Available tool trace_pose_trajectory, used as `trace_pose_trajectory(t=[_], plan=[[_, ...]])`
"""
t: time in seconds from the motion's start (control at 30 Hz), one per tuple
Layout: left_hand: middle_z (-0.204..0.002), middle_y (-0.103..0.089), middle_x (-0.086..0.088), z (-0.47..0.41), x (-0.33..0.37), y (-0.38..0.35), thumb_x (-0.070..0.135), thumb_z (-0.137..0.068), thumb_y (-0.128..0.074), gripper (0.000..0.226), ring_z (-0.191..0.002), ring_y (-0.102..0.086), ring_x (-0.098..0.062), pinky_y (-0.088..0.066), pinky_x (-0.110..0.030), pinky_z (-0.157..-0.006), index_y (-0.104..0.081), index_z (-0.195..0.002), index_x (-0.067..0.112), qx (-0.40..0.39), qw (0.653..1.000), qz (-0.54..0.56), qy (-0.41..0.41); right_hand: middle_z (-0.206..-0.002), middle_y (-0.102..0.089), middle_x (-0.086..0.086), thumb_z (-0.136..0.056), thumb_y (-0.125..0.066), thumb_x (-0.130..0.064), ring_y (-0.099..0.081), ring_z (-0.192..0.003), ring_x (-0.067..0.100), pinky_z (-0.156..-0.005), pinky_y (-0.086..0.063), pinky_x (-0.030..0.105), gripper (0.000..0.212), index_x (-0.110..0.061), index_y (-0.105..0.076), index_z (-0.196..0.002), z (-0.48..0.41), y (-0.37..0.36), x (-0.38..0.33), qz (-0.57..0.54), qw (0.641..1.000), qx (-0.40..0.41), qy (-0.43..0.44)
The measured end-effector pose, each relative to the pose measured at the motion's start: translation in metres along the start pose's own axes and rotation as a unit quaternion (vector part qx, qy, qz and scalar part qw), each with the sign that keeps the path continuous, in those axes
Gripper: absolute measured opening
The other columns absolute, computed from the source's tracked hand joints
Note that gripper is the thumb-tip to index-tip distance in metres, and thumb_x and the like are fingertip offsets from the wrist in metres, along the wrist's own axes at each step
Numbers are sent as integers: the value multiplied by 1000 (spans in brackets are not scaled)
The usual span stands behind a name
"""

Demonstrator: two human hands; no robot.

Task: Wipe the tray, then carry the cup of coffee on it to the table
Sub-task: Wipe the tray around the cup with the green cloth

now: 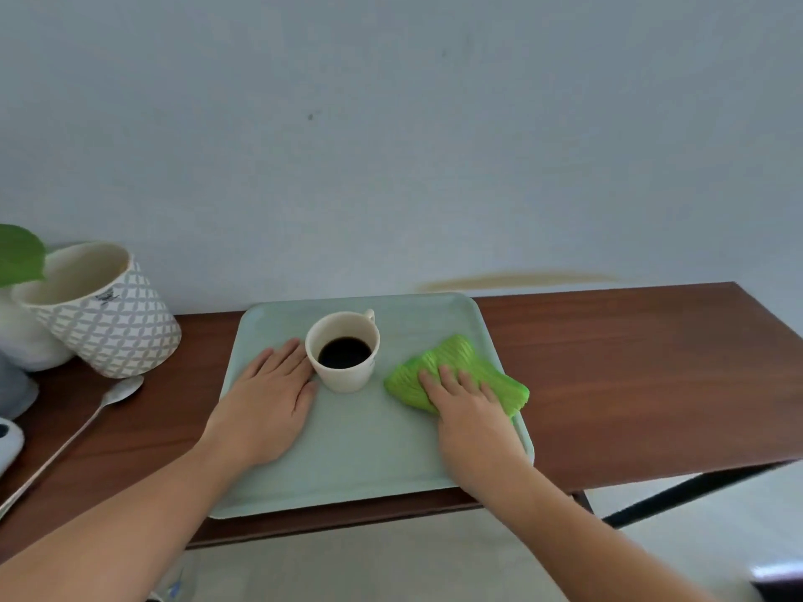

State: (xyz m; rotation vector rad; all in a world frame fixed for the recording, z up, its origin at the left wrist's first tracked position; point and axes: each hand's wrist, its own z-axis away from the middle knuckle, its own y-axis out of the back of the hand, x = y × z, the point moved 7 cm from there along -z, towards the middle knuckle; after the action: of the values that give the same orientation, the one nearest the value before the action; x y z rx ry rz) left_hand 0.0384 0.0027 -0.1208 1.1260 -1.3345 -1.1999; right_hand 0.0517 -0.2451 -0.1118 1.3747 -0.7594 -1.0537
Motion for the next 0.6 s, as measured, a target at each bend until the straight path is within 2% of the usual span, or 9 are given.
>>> trace_pose_trajectory(t=[0.07,0.13,0.17,0.27,0.3,0.37,0.47,0.53,0.6], plan=[[-165,-20,7,0,1,0,46,-97,-2,66,-152,-4,-7,-7,-36,-124,-22,-157,26,-2,1000,3,-1,-147,-51,3,-96,-44,-15,-45,-136,28,-111,-36,41,53,-35,-43,-145,31,10,4,-122,992,-2,-15],[-165,-19,7,1,2,1,46,-96,-1,67,-152,-5,-7,-7,-36,-124,-22,-157,26,-1,1000,11,-2,-105,-72,-1,-98,-50,-19,-67,-101,26,-81,-53,37,31,-32,-62,-123,43,30,16,-327,940,10,-98],[-165,-20,7,1,2,1,47,-96,-1,68,-152,-5,-8,-7,-36,-124,-22,-157,25,0,1000,12,-2,-96,-75,-1,-99,-51,-17,-71,-93,26,-73,-55,36,25,-27,-67,-116,41,39,26,-458,876,19,-149],[-165,-20,6,1,2,2,47,-95,0,69,-152,-6,-8,-8,-36,-124,-22,-157,24,3,1000,-4,-2,-102,-78,12,-101,-48,-8,-74,-91,30,-70,-59,41,24,-15,-69,-111,16,47,64,-782,561,45,-268],[-165,-20,6,1,2,1,47,-95,1,69,-152,-6,-9,-8,-36,-124,-22,-157,24,4,1000,-7,-2,-107,-76,16,-101,-48,-9,-73,-94,32,-70,-59,45,24,-12,-67,-115,5,49,78,-821,494,60,-279],[-165,-21,6,1,1,1,46,-96,0,69,-152,-7,-9,-8,-36,-124,-23,-157,24,3,1000,-4,0,-112,-73,18,-100,-51,-11,-71,-96,35,-65,-58,49,26,-9,-62,-124,-13,51,108,-853,419,102,-294],[-165,-21,5,1,1,1,45,-97,-2,67,-152,-7,-9,-8,-36,-124,-22,-157,23,3,1000,-6,2,-117,-69,18,-98,-55,-10,-70,-98,35,-67,-58,51,33,-8,-56,-131,-29,37,145,-841,412,135,-324],[-165,-21,5,1,1,1,45,-97,-2,66,-152,-7,-9,-8,-36,-124,-21,-157,23,2,1000,-12,1,-122,-67,16,-98,-54,-7,-67,-103,34,-78,-56,51,35,-11,-55,-133,-31,27,165,-784,493,135,-353],[-165,-21,4,1,1,1,45,-98,-3,66,-152,-8,-9,-8,-36,-124,-21,-157,23,3,1000,-11,1,-121,-67,14,-95,-59,-7,-67,-102,31,-79,-55,45,29,-15,-59,-123,-28,25,184,-671,622,159,-371]])
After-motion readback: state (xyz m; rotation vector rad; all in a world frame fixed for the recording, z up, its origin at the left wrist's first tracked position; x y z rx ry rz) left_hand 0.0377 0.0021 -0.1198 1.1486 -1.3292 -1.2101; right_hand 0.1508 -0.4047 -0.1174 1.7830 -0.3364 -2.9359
